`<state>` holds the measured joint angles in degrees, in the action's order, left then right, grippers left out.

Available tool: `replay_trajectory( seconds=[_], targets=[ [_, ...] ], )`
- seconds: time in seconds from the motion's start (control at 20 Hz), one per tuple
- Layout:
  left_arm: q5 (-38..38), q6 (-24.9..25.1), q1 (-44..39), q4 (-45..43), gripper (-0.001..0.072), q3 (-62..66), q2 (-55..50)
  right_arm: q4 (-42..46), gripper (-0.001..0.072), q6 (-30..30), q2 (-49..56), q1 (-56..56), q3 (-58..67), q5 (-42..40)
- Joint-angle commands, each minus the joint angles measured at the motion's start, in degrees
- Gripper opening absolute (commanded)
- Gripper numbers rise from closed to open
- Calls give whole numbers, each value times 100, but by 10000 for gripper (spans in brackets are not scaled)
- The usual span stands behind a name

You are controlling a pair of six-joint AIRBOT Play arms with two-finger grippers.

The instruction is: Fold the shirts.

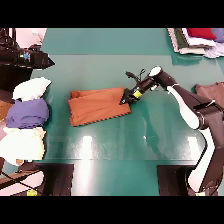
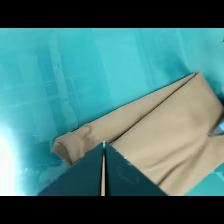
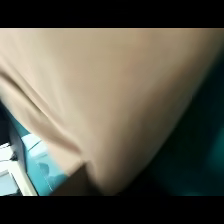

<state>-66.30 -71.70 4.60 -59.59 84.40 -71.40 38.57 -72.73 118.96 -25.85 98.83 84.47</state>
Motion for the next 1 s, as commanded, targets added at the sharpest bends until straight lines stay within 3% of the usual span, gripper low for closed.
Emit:
replay_trajectory(
  seconds=[0.0,0.3,0.65,0.95],
  targets=[
    [-72,11,7,4,24,4,-4,-155,14,184,2,-129,15,-83],
    [-306,7,-415,66,23,-20,-4,-72,14,190,-914,710,2,-186],
    [-59,9,-1486,79,24,-31,-2,907,14,-225,-2229,2968,0,-179],
    [299,-35,-1810,133,24,-31,-4,1095,14,-400,-2527,4918,0,-363]
  ],
)
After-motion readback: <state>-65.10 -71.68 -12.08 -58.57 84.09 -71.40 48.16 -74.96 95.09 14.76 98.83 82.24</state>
